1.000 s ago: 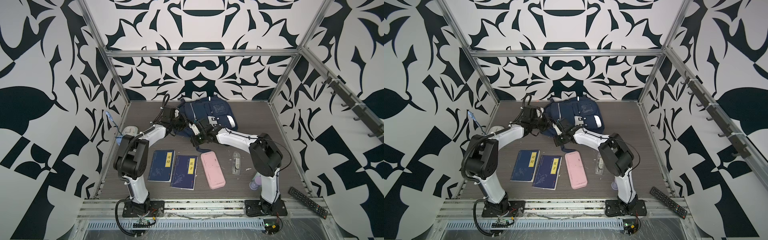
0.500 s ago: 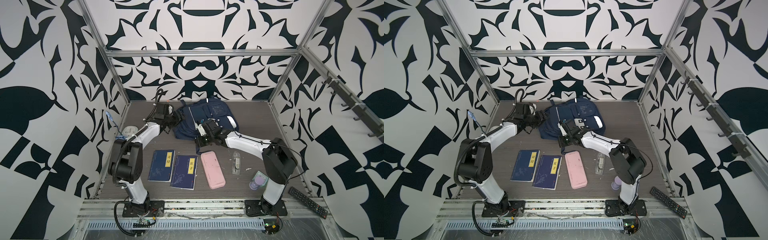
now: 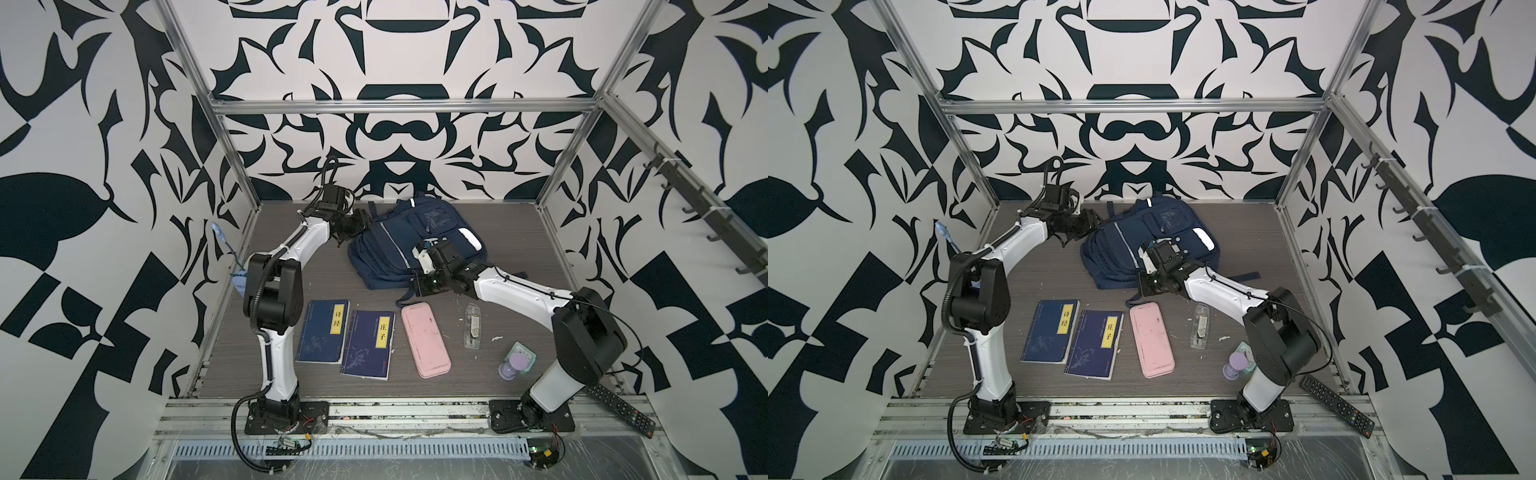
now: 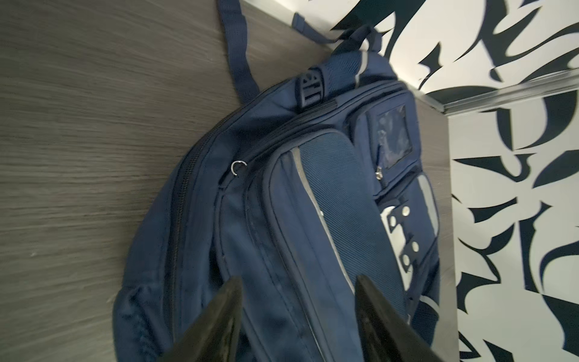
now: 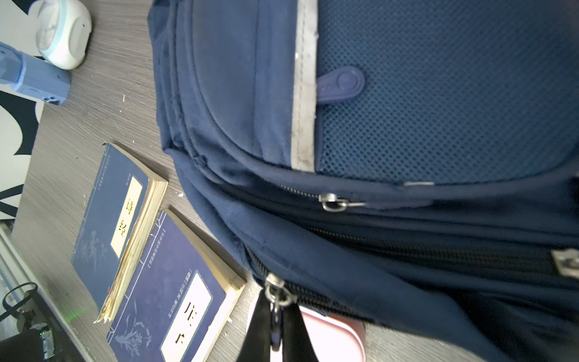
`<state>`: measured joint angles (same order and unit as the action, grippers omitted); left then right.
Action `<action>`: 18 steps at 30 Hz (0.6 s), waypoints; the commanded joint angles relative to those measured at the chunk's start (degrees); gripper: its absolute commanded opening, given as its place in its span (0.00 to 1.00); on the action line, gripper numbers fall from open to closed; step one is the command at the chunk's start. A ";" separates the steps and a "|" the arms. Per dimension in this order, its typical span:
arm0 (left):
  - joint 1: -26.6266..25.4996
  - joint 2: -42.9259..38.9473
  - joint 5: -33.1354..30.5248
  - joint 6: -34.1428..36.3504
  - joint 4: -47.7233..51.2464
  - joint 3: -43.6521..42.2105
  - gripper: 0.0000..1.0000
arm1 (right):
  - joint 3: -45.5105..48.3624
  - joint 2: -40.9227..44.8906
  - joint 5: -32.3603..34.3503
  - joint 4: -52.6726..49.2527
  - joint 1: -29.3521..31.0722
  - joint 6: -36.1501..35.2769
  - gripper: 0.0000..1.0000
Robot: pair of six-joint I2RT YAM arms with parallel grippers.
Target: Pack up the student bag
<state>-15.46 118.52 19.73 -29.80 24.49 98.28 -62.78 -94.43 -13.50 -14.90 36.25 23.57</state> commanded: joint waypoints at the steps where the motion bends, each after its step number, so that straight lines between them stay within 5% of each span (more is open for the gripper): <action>1: -0.52 2.51 0.78 3.07 7.25 3.26 0.60 | -0.45 2.41 -0.13 1.26 0.19 -0.93 0.07; 12: -1.15 10.04 7.61 0.31 2.27 7.38 0.49 | -2.19 0.58 -0.01 -0.94 0.22 -2.15 0.05; 15: -1.13 11.19 9.71 -1.76 -0.14 7.36 0.32 | -3.13 -0.39 0.38 -2.01 0.16 -2.59 0.05; 18: -0.26 10.58 11.12 -4.67 -3.63 5.25 0.01 | -3.83 -0.92 0.91 -3.01 0.17 -3.11 0.04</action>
<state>-16.08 129.01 27.03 -31.57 24.62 104.62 -63.57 -95.72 -13.06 -17.56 36.36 21.87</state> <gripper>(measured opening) 0.054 0.093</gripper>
